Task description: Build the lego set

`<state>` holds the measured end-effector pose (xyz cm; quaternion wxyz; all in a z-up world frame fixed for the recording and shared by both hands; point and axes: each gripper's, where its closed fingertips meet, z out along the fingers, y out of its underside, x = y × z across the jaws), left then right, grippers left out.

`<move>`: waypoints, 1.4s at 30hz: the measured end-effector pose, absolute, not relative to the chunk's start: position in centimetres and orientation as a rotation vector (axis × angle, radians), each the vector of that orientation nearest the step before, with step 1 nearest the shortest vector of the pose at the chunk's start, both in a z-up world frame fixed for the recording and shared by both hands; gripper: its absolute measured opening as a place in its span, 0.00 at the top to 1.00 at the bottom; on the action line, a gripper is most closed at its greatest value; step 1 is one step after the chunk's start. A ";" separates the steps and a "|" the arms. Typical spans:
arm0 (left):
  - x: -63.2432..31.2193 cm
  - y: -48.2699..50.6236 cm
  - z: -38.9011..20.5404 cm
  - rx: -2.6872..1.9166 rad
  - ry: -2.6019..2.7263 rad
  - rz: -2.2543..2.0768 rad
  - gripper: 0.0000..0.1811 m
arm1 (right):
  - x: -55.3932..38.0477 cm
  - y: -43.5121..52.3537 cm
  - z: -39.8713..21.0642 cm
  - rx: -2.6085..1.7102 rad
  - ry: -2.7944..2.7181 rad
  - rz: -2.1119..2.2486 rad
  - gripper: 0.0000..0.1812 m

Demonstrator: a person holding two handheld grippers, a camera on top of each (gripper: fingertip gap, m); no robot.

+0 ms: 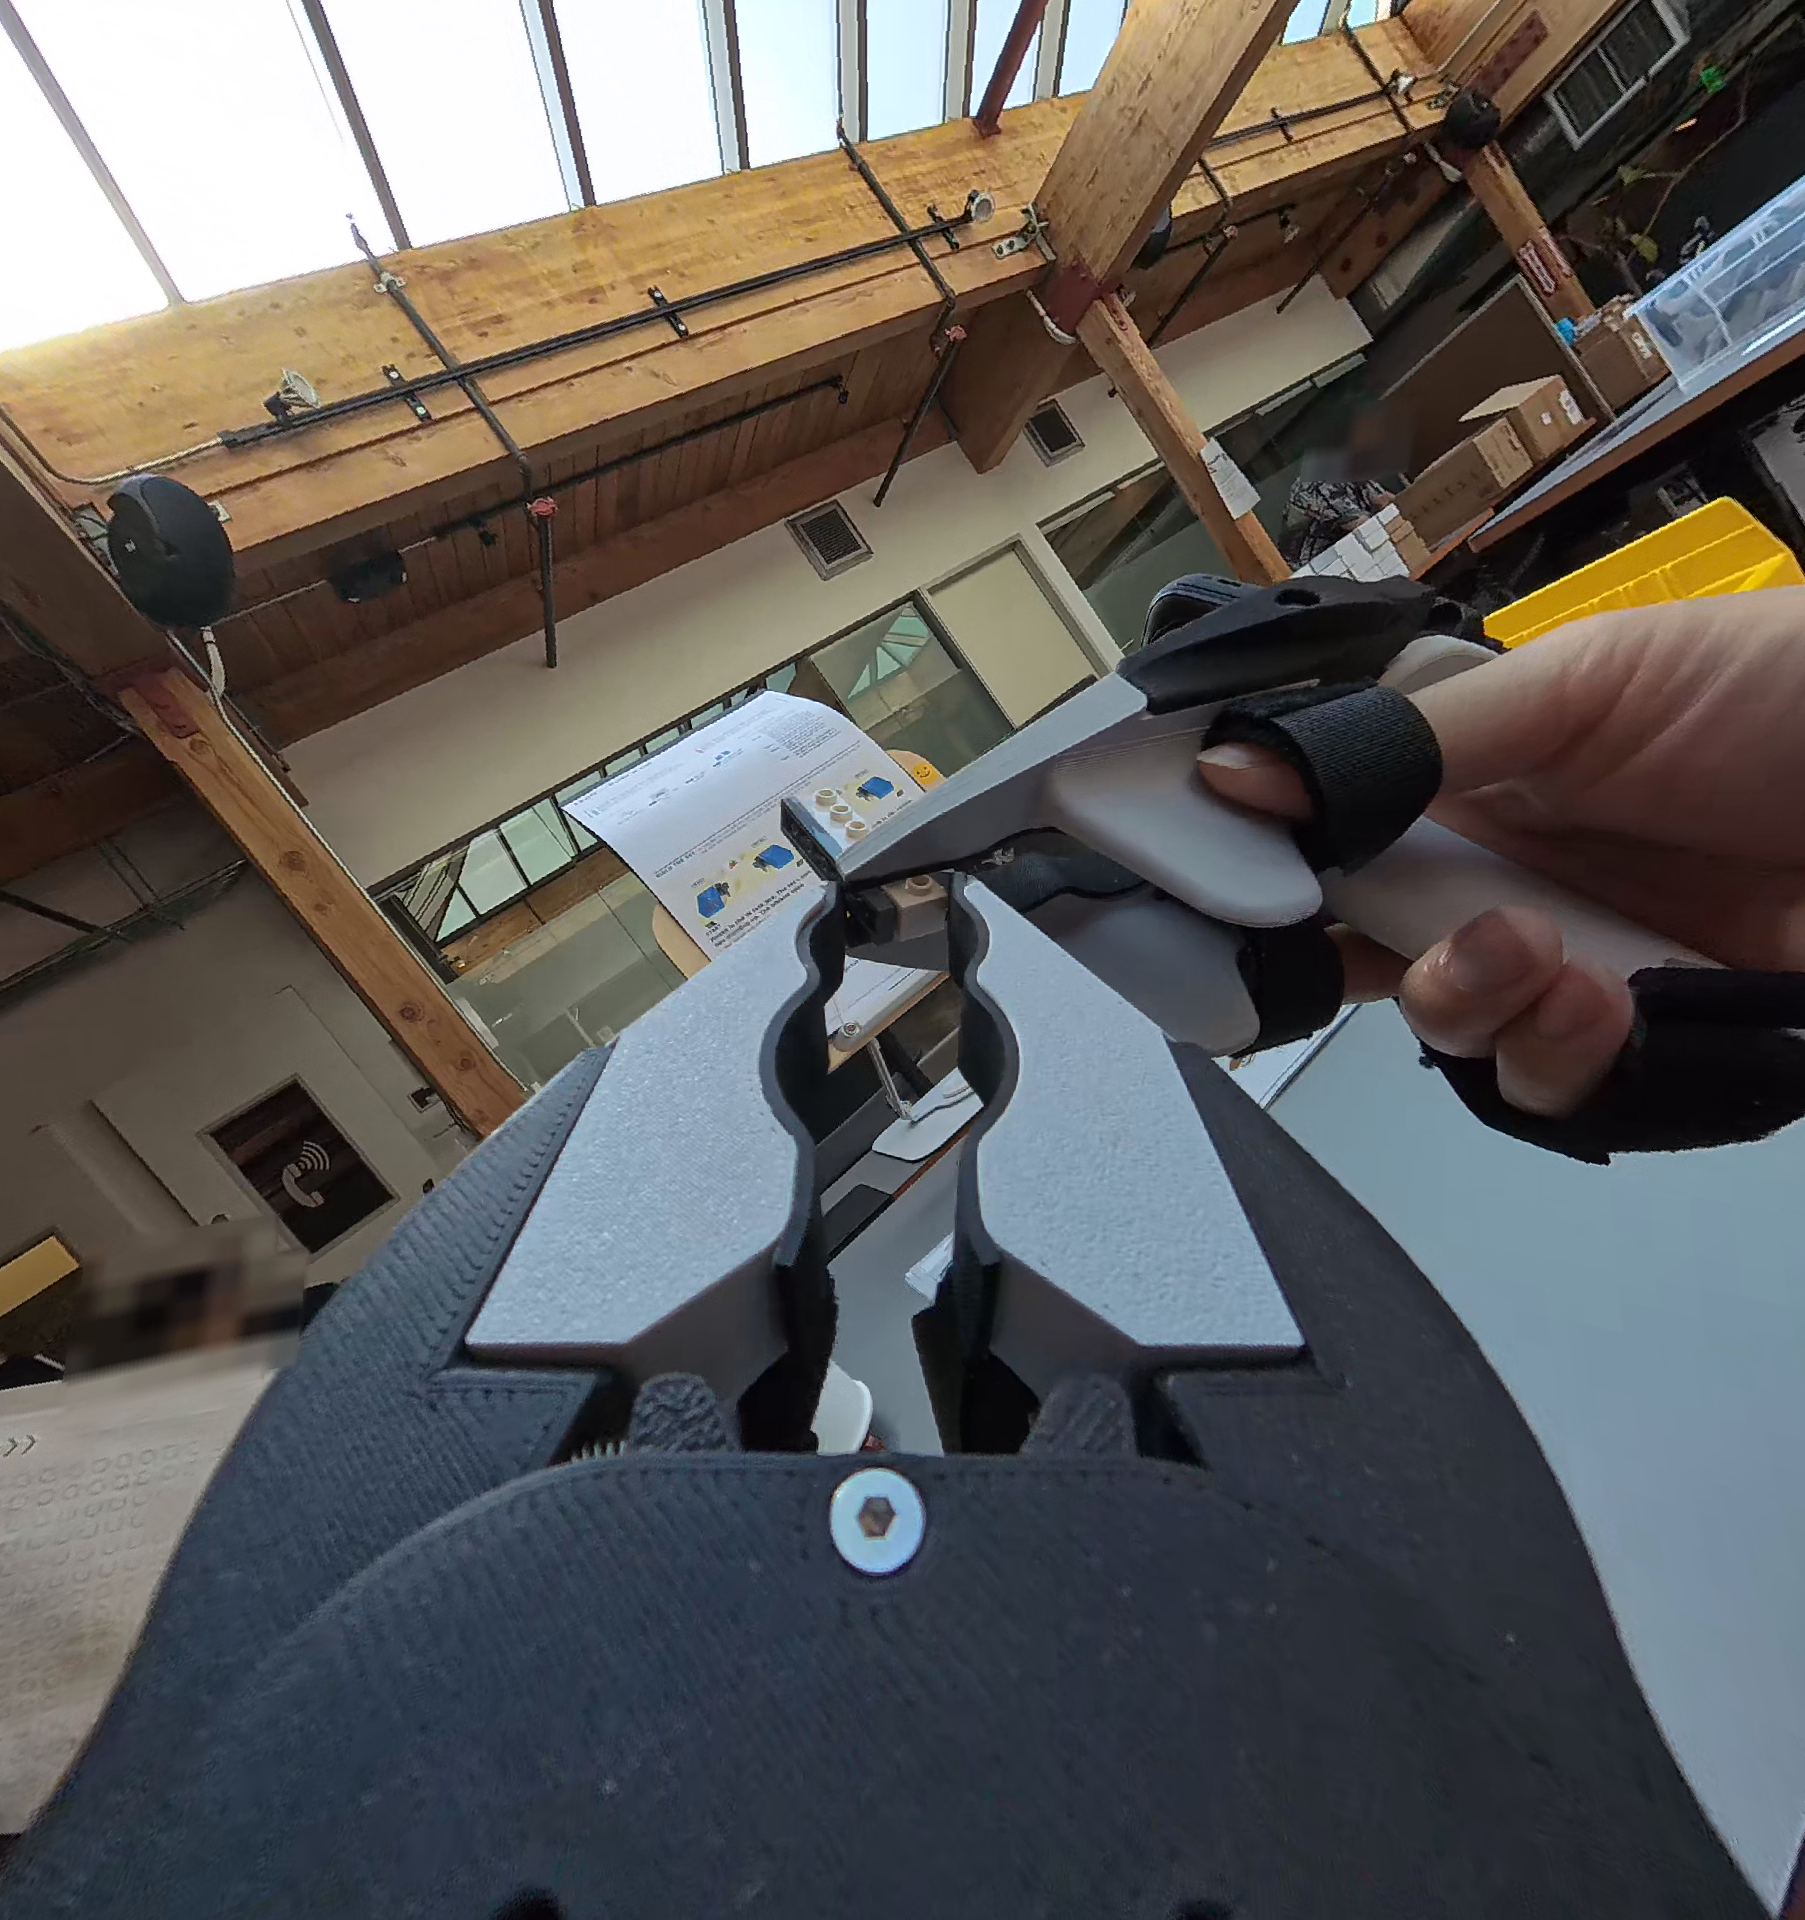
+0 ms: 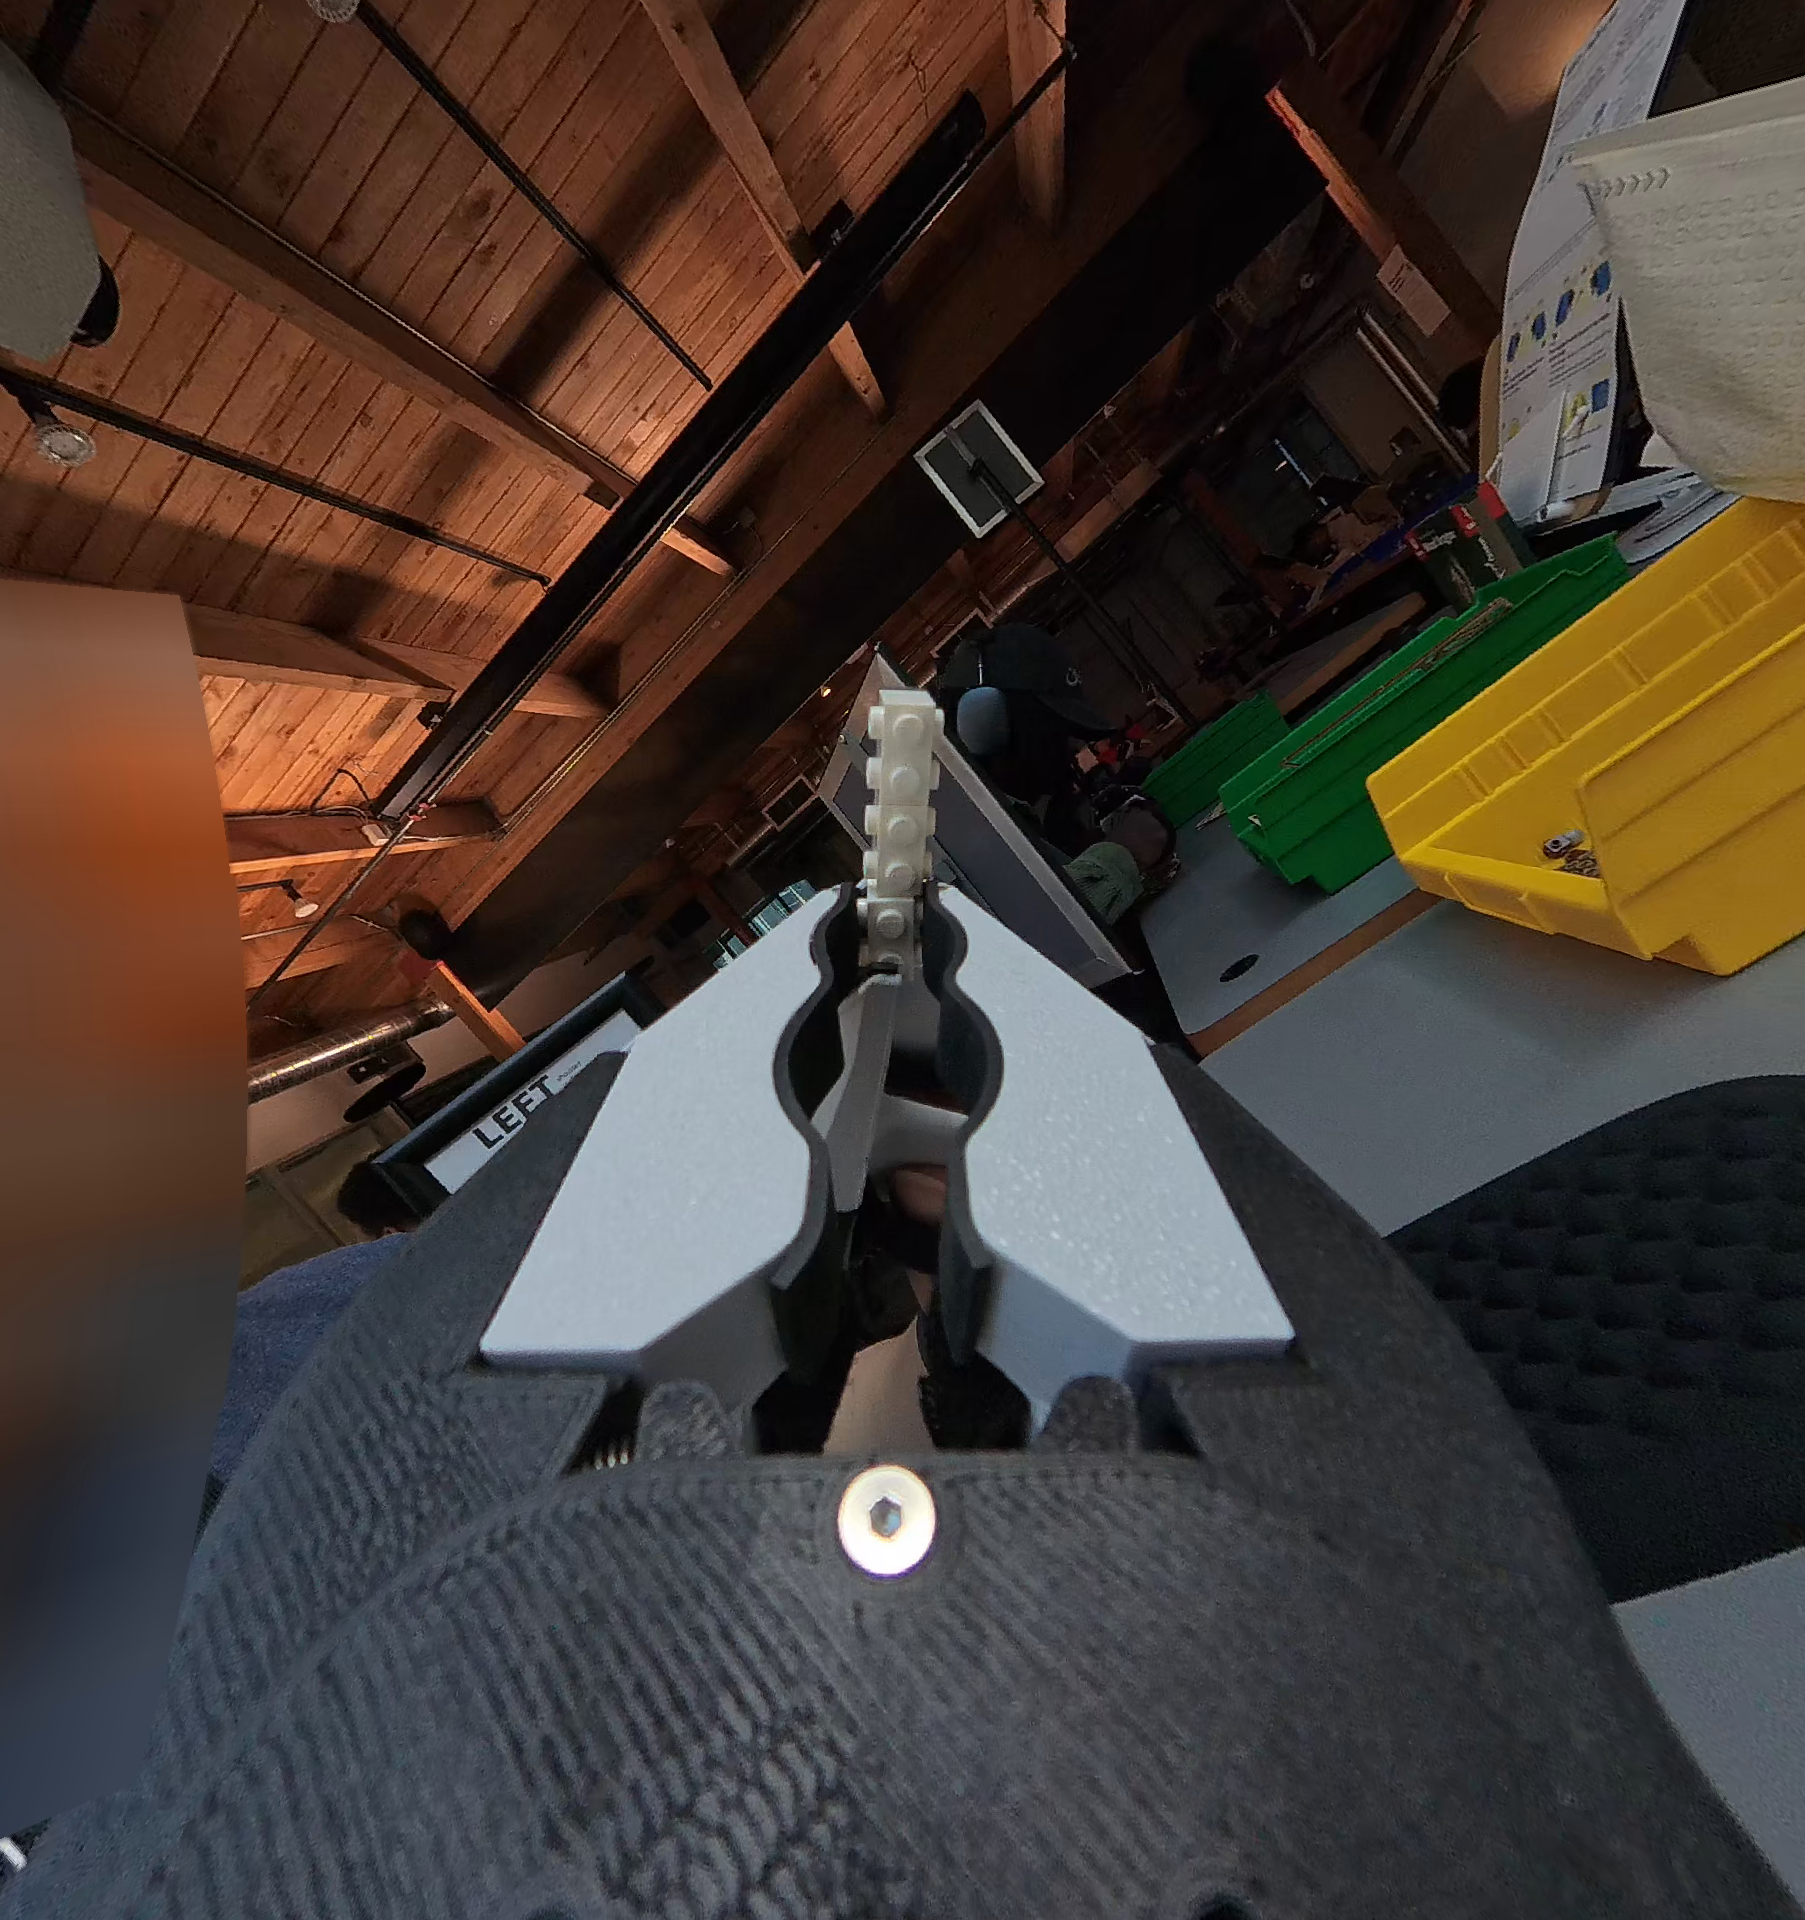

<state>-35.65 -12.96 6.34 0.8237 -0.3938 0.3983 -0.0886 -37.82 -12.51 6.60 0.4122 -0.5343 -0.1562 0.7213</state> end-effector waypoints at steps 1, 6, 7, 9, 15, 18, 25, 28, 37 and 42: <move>-35.7 -13.0 6.4 -0.832 0.849 -0.179 0.91 | -37.8 -12.5 6.6 -1.347 -0.397 1.810 0.94; -35.7 -13.3 6.6 -0.835 0.859 -0.216 0.91 | -37.9 -12.8 6.9 -1.348 -0.429 1.789 0.94; -35.8 -13.3 6.7 -0.835 0.857 -0.224 0.91 | -37.9 -12.8 6.9 -1.350 -0.434 1.787 0.94; -35.8 -13.4 6.7 -0.833 0.855 -0.232 0.92 | -37.8 -12.9 7.0 -1.350 -0.441 1.781 0.94; -35.8 -13.5 6.8 -0.853 0.850 -0.291 0.92 | -37.7 -12.9 6.9 -1.372 -0.452 1.764 0.93; -36.0 -13.4 6.9 -0.867 0.846 -0.335 0.92 | -37.6 -12.7 6.7 -1.385 -0.477 1.714 0.89; -36.5 -13.8 7.5 -0.876 0.832 -0.472 0.92 | -36.8 -12.5 6.8 -1.394 -0.506 1.653 0.83; -37.0 -13.9 8.0 -0.887 0.810 -0.597 0.92 | -36.2 -12.0 6.4 -1.406 -0.495 1.603 0.75; -37.3 -16.2 8.6 -0.885 0.913 -1.117 0.92 | -33.0 -14.5 9.8 -1.187 -0.916 1.057 0.59; -36.3 -18.8 7.7 -0.842 1.125 -1.045 0.92 | -34.7 -16.9 8.1 -1.220 -1.349 0.655 0.66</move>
